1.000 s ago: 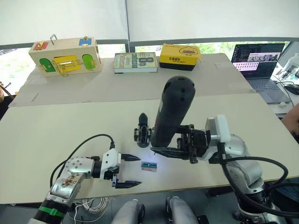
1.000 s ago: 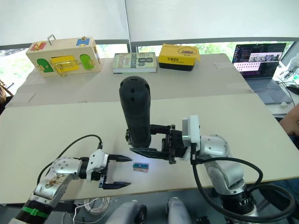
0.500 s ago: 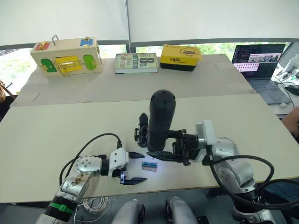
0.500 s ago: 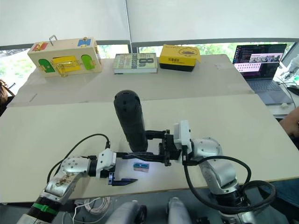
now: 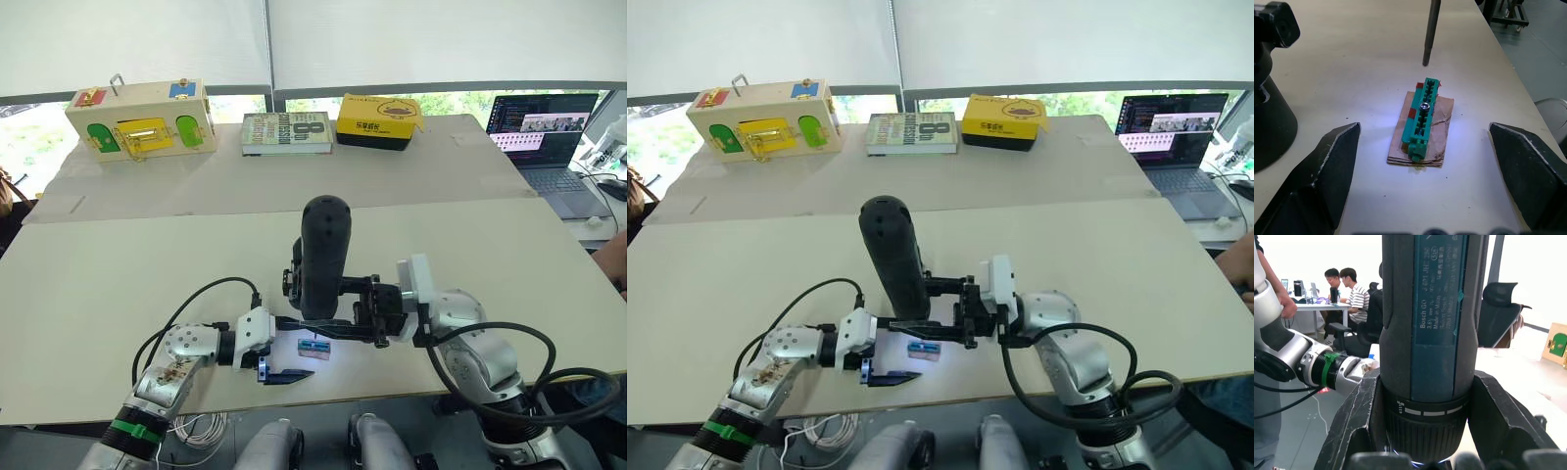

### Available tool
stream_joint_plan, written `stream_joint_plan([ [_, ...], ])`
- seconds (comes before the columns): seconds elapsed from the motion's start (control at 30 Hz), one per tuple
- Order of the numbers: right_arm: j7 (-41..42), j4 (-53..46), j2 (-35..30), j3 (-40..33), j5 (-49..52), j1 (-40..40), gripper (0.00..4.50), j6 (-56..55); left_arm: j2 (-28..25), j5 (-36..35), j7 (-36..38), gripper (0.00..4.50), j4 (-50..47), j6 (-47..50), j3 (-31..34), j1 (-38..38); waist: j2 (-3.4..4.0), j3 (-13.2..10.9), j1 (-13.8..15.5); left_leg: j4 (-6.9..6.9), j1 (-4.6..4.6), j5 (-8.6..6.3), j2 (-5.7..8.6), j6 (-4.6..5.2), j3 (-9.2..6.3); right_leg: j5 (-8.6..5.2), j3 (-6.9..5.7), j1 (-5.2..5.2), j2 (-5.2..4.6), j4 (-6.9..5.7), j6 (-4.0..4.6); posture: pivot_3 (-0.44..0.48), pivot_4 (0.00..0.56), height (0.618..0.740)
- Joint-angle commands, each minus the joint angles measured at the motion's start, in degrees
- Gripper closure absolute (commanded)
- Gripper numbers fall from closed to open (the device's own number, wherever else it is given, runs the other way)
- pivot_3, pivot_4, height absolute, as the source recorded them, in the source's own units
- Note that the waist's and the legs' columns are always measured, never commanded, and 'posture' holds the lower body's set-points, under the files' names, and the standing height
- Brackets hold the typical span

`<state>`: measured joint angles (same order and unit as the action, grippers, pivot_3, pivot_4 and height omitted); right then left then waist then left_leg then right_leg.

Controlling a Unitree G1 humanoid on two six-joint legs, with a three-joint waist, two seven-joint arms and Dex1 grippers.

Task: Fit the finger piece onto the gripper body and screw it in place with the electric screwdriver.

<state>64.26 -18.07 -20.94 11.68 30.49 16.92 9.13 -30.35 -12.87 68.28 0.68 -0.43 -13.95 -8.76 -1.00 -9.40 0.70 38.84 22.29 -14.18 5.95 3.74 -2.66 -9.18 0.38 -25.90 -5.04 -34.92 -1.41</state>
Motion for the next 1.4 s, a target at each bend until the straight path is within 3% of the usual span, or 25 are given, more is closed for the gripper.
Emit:
stream_joint_plan([
  [0.03,0.3,-1.0,1.1,-0.2,0.8,1.1,2.58,-2.3,0.3,0.2,-0.3,0.06,0.3,0.7,-1.2,1.0,0.00,0.0,0.0,0.00,0.00,0.00,0.00,0.00,0.00,0.00,0.00,0.00,0.00,0.00,0.00,0.000,0.150,0.740],
  [1.4,0.6,0.5,2.3,1.0,-0.5,1.0,2.58,-1.8,0.2,0.7,0.1,0.06,3.1,-0.9,-0.9,0.8,0.01,0.0,0.0,-0.01,-0.18,-0.02,0.00,-0.03,-0.02,-0.01,-0.02,0.03,0.00,-0.02,-0.01,0.000,0.150,0.740],
])
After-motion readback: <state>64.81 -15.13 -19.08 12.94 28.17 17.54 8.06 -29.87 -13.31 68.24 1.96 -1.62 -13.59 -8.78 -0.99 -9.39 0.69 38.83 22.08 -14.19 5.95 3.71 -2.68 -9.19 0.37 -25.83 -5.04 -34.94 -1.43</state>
